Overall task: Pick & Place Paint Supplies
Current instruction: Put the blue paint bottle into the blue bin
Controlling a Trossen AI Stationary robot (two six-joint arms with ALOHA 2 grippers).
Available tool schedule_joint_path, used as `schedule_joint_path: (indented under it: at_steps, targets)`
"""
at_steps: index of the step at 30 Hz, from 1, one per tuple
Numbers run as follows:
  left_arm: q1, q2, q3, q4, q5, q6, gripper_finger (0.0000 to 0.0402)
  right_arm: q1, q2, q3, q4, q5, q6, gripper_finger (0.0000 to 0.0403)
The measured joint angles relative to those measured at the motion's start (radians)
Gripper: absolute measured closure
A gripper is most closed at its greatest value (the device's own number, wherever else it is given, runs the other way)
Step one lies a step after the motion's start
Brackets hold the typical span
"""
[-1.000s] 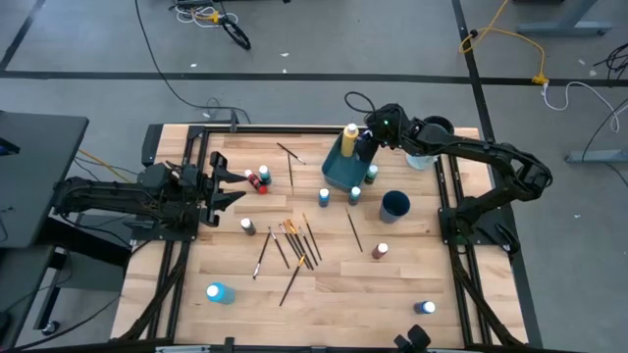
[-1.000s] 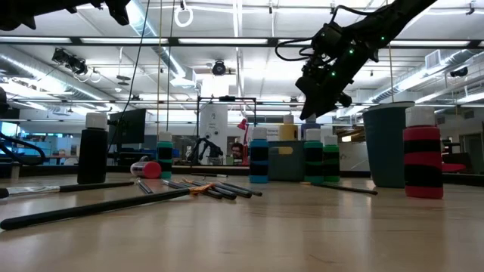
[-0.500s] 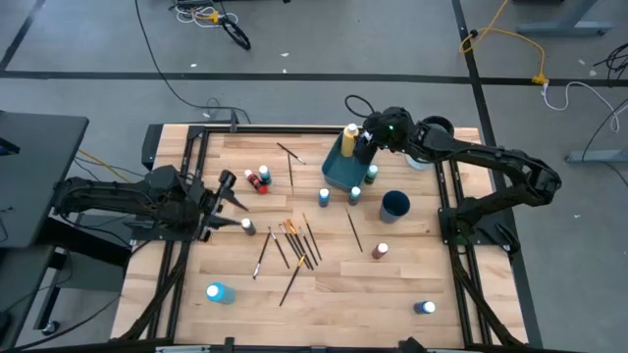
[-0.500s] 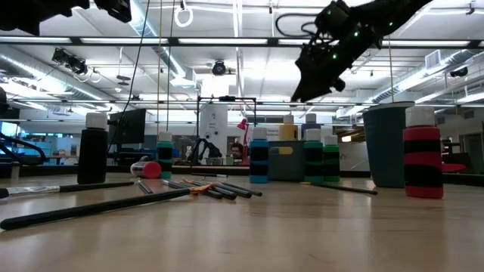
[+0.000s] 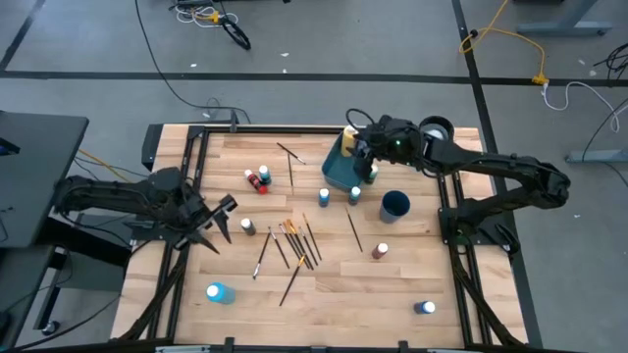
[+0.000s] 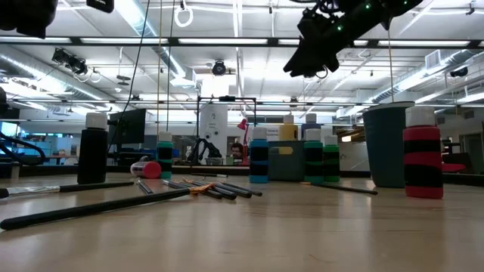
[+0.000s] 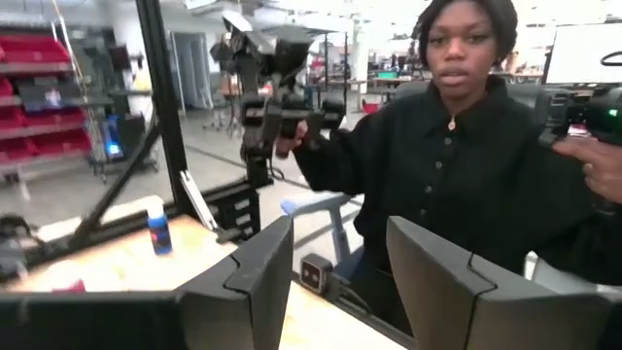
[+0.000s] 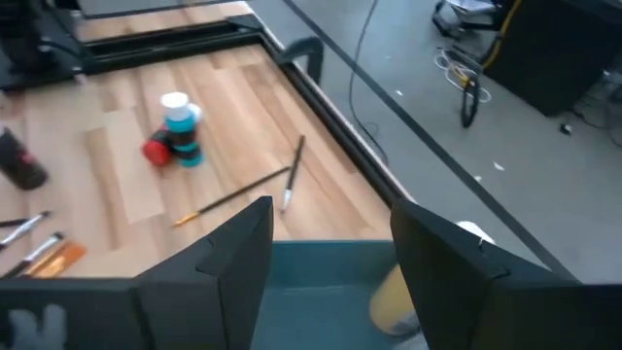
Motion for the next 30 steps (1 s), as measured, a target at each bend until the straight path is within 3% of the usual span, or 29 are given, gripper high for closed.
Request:
schedule_joint_path:
  at_steps: [7, 16, 25, 30]
  targets:
    - [-0.168, 0.124, 0.0, 0.002, -0.179, -0.029, 0.0226, 0.041, 0.0, 0.0, 0.024, 0.001, 0.0, 0.0191]
    - [-0.419, 0.164, 0.0, 0.023, -0.28, 0.011, 0.0233, 0.062, 0.001, 0.0, 0.041, 0.001, 0.0, 0.0191]
    - [-0.638, 0.283, 0.0, 0.001, -0.538, 0.068, 0.0245, 0.081, 0.001, 0.0, 0.042, 0.001, 0.012, 0.0191]
    - [-0.722, 0.348, 0.0, 0.063, -0.581, 0.078, 0.0235, 0.085, 0.002, 0.0, 0.042, 0.001, 0.019, 0.0191]
